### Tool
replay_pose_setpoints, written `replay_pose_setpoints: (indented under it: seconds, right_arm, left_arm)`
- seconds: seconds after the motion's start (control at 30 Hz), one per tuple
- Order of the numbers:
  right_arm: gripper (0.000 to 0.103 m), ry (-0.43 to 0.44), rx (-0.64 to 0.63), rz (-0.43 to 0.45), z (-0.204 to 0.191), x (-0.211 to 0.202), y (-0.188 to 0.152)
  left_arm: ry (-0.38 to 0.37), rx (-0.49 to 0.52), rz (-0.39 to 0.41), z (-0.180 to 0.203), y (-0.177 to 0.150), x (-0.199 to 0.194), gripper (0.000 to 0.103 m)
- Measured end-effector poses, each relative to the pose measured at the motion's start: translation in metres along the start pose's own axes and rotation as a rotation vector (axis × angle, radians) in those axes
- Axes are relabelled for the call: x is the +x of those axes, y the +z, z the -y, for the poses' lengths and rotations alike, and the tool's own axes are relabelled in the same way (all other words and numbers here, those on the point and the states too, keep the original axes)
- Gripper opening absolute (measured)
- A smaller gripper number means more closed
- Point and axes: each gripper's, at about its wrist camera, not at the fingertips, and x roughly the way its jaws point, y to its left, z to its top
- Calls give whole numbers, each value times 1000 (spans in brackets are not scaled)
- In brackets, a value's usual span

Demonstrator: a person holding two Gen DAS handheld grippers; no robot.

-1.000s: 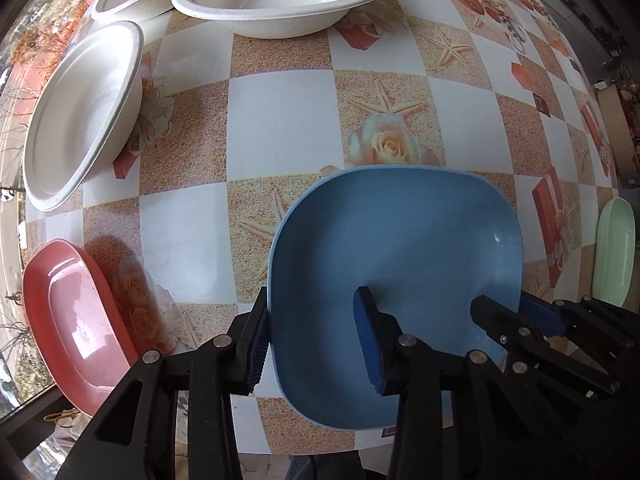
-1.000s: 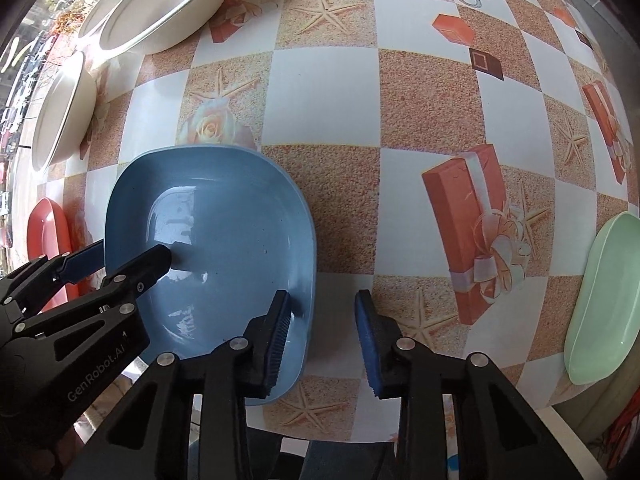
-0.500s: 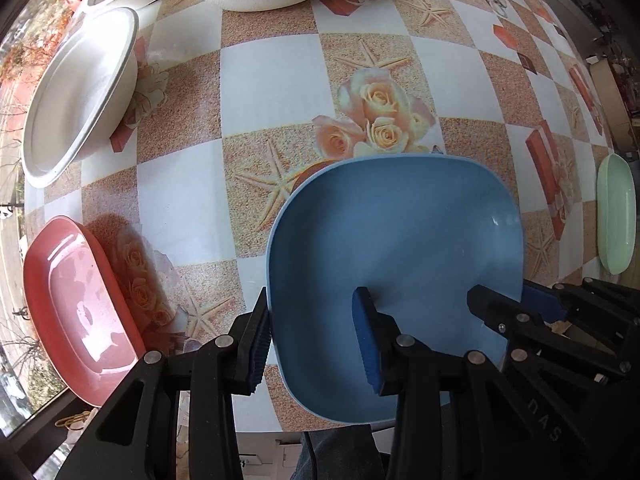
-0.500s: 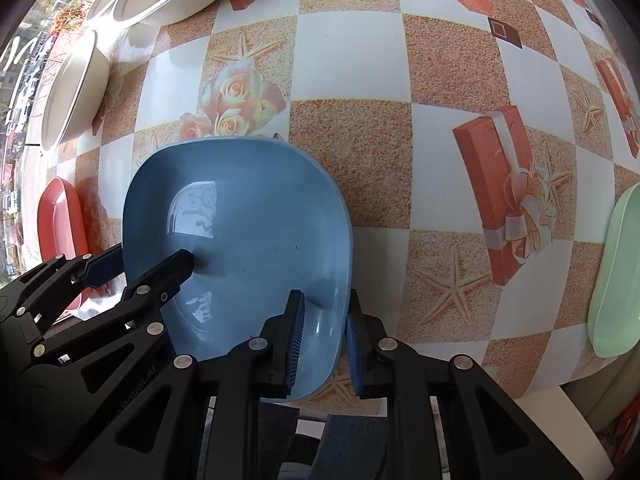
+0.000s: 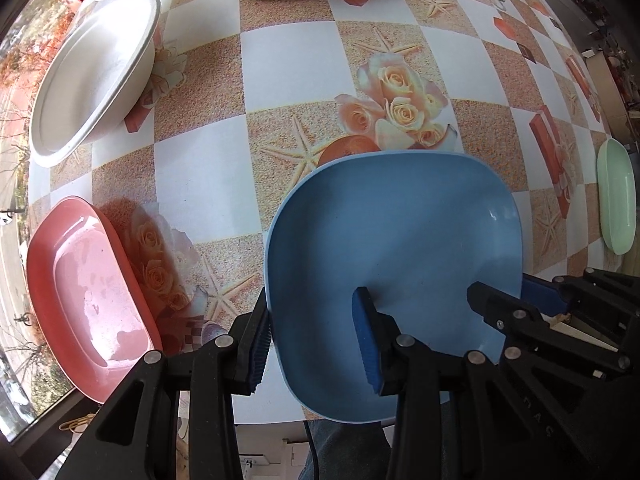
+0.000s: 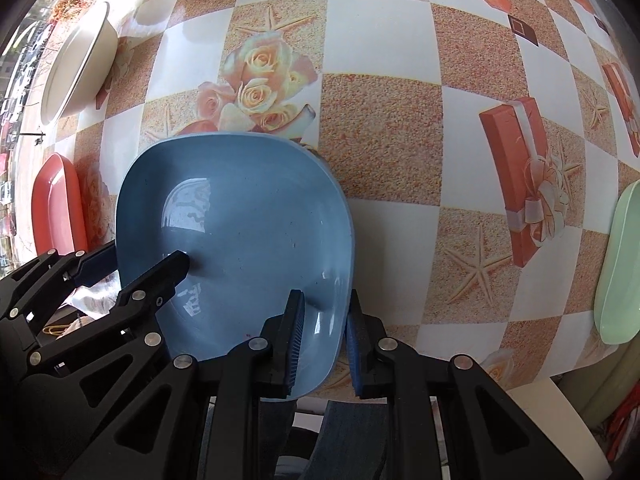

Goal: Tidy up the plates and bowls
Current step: 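Carry the blue plate with the right tool and lower it onto the pink plate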

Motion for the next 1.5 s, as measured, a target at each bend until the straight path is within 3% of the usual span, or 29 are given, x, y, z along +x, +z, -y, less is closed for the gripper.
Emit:
replay_pose_setpoints:
  seconds: [0.3,0.87,0.97,1.27,1.5]
  right_arm:
    - [22,24,-16,2,-34,16,-5]
    - [22,31,-51,77,-103,-15,26]
    - [22,37,-71,90,-108,-34,35]
    - [22,58,-139,103,-149,-37,41]
    - [22,89,-212,90,-180,-21,38]
  left_arm:
    - [-2,-39,6,-16,1,-1,42]
    - [1,-85,110,-45,-3,-34,42]
    - [-1,-113,127,-55,-6,-39,42]
    - [28,-195,154,-80,-20,-50,42]
    - [36,-304,158,-132,-42,-60,42]
